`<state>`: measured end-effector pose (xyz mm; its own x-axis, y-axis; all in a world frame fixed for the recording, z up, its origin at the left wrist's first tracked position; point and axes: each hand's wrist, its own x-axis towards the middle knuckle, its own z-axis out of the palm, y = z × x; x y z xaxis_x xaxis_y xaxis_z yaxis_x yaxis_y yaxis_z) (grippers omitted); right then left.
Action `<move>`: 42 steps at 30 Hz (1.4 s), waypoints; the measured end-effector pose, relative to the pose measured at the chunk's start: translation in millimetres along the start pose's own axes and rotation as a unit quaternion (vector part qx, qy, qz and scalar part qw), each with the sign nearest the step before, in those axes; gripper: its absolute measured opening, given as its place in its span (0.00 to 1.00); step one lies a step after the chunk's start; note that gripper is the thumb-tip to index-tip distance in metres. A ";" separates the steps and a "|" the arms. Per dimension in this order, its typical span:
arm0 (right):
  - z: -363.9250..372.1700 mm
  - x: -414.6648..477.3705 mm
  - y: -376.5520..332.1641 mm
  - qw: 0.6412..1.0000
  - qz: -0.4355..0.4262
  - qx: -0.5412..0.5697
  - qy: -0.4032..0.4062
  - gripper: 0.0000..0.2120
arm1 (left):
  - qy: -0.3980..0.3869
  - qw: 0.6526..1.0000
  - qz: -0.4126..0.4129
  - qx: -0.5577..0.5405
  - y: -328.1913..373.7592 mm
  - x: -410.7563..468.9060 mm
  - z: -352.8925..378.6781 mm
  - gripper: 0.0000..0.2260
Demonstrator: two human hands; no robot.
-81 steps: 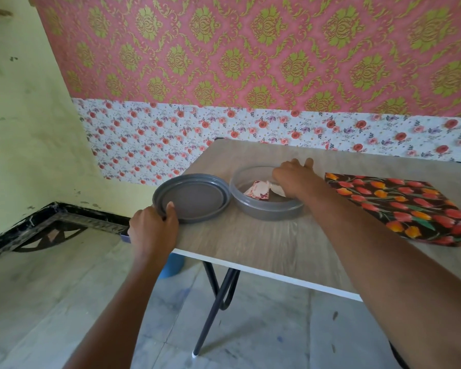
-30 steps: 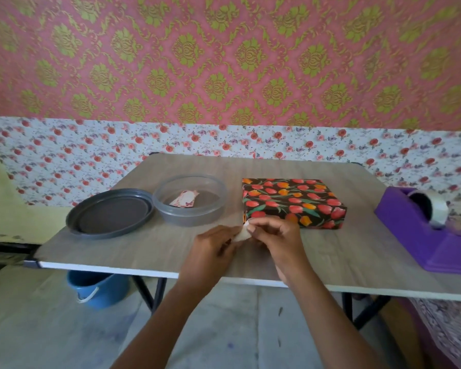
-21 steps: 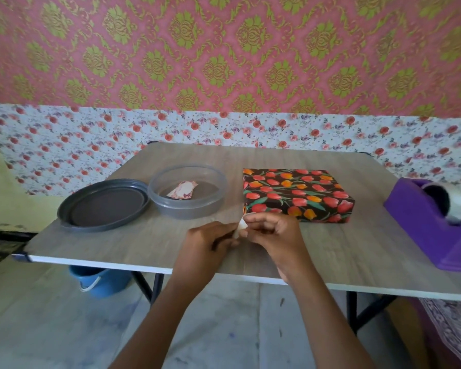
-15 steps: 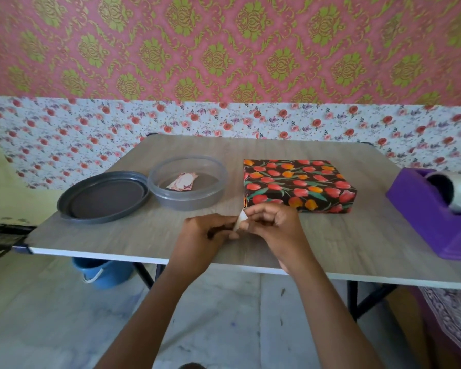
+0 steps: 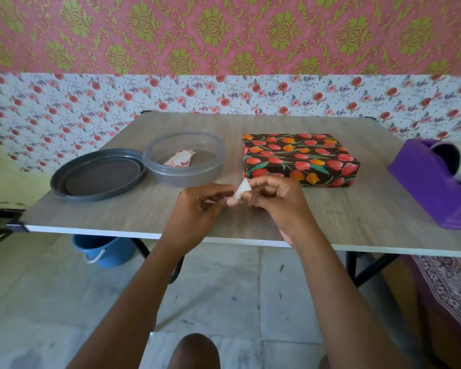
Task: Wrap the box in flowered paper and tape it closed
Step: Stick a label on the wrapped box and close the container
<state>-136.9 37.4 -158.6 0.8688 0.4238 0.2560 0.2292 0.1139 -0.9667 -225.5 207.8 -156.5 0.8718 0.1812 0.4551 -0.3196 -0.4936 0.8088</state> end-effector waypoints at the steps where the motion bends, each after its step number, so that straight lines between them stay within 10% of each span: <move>1: 0.8 -0.1 0.0 1.000 -0.001 -0.003 -0.001 0.10 | 0.009 1.000 0.000 -0.009 -1.2 0.1 -0.3 0.11; 42: 10.1 -3.6 2.9 0.971 -0.083 -0.210 -0.074 0.11 | 0.014 0.973 -0.153 -0.171 2.4 9.0 1.3 0.11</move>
<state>-143.8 45.3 -162.3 0.7397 0.5586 0.3752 0.5462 -0.1728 -0.8196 -218.0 207.1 -151.0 0.9369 0.2997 0.1802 -0.1560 -0.1031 0.9824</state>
